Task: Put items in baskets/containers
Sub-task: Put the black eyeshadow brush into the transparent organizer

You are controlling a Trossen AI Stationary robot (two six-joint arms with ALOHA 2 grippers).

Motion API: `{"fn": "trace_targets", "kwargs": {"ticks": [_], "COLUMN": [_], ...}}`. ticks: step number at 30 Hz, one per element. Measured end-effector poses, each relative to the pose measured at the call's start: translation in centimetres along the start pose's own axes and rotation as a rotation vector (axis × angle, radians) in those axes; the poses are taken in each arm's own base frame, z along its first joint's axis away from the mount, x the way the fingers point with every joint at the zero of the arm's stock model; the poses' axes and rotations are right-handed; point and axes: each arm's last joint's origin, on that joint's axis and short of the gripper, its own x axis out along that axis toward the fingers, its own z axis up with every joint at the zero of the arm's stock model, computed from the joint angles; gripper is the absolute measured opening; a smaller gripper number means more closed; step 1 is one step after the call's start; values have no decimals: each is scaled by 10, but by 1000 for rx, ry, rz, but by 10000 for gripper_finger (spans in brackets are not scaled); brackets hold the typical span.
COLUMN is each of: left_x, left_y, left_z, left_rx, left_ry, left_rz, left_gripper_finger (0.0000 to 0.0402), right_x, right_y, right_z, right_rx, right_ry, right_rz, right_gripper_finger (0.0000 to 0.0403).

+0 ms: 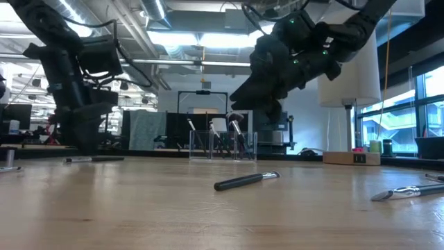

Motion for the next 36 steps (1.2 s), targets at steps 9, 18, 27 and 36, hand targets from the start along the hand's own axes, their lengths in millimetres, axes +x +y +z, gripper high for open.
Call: {"fn": "trace_targets", "kwargs": {"ticks": [9, 18, 27, 36], "left_x": [1, 14, -4, -33], "left_y": [-1, -3, -15, -42], "left_z": [-4, -4, 17, 60], "left_rx": [-2, 88, 312, 762], "left_ry": [77, 118, -55, -436], "left_rz": [-41, 45, 87, 362], "left_gripper_finger": [119, 47, 31, 32], "right_x": [3, 3, -25, -78], "right_y": [12, 12, 23, 57], "right_z": [-6, -6, 3, 9], "right_rx": [-42, -5, 14, -68], "right_ry": [22, 23, 70, 9], "right_rz": [20, 17, -18, -259], "right_gripper_finger": [117, 117, 117, 117]}}
